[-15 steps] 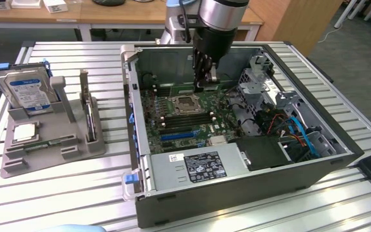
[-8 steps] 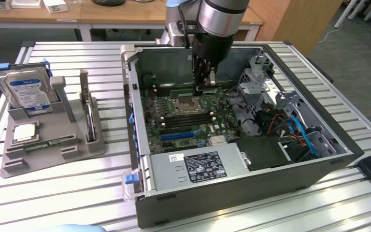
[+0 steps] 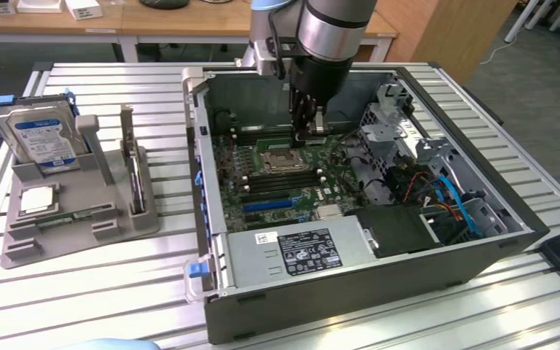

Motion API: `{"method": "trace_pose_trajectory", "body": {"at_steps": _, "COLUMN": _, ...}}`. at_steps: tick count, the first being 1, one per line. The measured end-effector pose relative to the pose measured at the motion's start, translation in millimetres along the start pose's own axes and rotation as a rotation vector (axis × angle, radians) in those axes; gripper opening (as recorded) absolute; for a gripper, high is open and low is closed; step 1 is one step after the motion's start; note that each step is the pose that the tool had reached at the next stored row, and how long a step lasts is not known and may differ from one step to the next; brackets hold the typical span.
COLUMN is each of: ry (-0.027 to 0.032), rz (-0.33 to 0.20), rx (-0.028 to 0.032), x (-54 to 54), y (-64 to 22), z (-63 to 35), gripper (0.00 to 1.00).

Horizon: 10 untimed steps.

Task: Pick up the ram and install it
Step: 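Insert the ram into the slot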

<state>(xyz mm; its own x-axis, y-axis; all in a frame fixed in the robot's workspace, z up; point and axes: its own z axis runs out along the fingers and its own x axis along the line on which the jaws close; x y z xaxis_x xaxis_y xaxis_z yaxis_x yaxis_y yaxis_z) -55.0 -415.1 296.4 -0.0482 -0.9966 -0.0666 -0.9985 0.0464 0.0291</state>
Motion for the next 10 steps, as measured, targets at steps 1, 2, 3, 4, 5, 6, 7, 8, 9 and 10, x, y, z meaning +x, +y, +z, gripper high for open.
{"method": "trace_pose_trajectory", "body": {"at_steps": 1, "ry": 0.0000, "rz": 0.004, "rx": 0.0002, "x": 0.0, "y": 0.0, "z": 0.3, "gripper": 0.14}}
{"method": "trace_pose_trajectory", "body": {"at_steps": 2, "ry": 0.0000, "rz": 0.007, "rx": 0.0004, "x": 0.1, "y": 0.0, "z": 0.5, "gripper": 0.14}}
{"method": "trace_pose_trajectory", "body": {"at_steps": 3, "ry": -0.0001, "rz": 0.010, "rx": 0.0006, "x": 0.1, "y": 0.0, "z": 0.8, "gripper": 0.14}}
{"method": "trace_pose_trajectory", "body": {"at_steps": 4, "ry": -0.0001, "rz": 0.011, "rx": 0.0006, "x": 0.1, "y": 0.0, "z": 0.8, "gripper": 0.14}}
{"method": "trace_pose_trajectory", "body": {"at_steps": 5, "ry": -0.0001, "rz": 0.011, "rx": 0.0006, "x": 0.1, "y": 0.0, "z": 0.9, "gripper": 0.14}}
{"method": "trace_pose_trajectory", "body": {"at_steps": 6, "ry": -0.0002, "rz": 0.011, "rx": 0.0007, "x": 0.1, "y": 0.0, "z": 0.9, "gripper": 0.14}}
{"method": "trace_pose_trajectory", "body": {"at_steps": 7, "ry": -0.0002, "rz": 0.011, "rx": 0.0007, "x": 0.1, "y": 0.0, "z": 0.9, "gripper": 0.14}}
{"method": "trace_pose_trajectory", "body": {"at_steps": 8, "ry": -0.0002, "rz": 0.011, "rx": 0.0007, "x": 0.1, "y": 0.0, "z": 0.9, "gripper": 0.14}}
{"method": "trace_pose_trajectory", "body": {"at_steps": 9, "ry": -0.0002, "rz": 0.011, "rx": 0.0007, "x": 0.1, "y": 0.0, "z": 0.9, "gripper": 0.14}}
{"method": "trace_pose_trajectory", "body": {"at_steps": 10, "ry": -0.0002, "rz": 0.011, "rx": 0.0007, "x": 0.1, "y": 0.0, "z": 1.0, "gripper": 0.14}}
